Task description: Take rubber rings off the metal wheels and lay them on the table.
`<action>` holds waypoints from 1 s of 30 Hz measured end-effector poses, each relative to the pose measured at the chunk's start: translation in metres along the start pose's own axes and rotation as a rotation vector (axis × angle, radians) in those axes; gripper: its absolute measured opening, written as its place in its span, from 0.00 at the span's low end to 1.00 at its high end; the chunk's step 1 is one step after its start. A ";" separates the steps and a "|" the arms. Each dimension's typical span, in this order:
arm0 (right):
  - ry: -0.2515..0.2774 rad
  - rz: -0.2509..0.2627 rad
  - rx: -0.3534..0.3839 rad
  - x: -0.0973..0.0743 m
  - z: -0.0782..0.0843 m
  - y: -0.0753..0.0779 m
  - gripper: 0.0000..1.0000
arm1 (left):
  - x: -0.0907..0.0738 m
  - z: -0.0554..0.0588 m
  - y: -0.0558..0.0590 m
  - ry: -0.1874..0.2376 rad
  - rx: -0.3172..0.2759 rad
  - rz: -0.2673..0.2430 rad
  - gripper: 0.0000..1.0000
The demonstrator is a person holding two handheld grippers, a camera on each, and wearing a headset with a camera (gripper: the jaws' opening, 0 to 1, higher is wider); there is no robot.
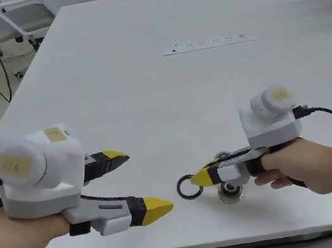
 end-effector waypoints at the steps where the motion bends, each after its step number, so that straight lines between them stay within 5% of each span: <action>1: 0.006 -0.002 -0.003 0.000 -0.001 0.000 0.22 | 0.000 0.000 0.000 0.000 0.001 0.000 0.71; 17: 0.116 -0.002 0.004 -0.024 -0.025 -0.004 0.26 | 0.011 -0.012 -0.003 0.004 0.004 0.018 0.69; 30: 0.162 0.060 -0.025 -0.052 -0.029 0.008 0.31 | 0.037 -0.022 -0.006 -0.006 0.025 0.052 0.68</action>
Point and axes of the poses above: the centre of the closed fingertips' face, and the gripper's own axes: x roughly forward along the fingers, y roughly to its right, z roughly out of its underside, the point moved 9 cm from there along -x, roughly backward along the fingers, and after that the axes turned 7 degrees about y, right-handed, at the moved point
